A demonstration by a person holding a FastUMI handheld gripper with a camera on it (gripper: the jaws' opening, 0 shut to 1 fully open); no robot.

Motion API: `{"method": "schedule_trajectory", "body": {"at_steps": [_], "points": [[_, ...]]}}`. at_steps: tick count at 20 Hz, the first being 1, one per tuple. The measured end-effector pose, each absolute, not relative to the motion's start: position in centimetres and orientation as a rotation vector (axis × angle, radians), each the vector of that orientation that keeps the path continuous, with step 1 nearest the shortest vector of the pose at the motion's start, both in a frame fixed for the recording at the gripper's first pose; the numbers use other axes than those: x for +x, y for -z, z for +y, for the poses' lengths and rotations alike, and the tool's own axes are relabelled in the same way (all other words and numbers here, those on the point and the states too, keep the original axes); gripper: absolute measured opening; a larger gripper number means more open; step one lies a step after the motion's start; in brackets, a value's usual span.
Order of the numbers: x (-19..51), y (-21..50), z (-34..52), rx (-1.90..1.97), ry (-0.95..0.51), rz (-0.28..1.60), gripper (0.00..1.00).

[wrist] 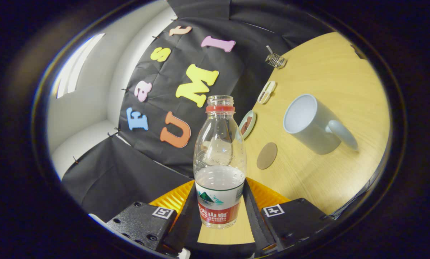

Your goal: Take the bottle from table, then pour the juice into the cup, finally place the bottle on the coaster

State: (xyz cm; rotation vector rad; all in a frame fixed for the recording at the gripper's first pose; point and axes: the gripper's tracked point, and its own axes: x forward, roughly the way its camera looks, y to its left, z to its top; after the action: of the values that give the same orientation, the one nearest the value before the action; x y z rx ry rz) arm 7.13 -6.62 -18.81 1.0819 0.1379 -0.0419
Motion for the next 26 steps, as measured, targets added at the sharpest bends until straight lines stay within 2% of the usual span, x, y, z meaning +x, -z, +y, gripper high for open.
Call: {"method": "schedule_trajectory", "body": {"at_steps": [9,26], "points": [[7.0,18.0,-6.9,1.389,0.014,0.081,0.75],[8.4,16.9,-7.3,1.574,0.042,0.055,0.75]]}}
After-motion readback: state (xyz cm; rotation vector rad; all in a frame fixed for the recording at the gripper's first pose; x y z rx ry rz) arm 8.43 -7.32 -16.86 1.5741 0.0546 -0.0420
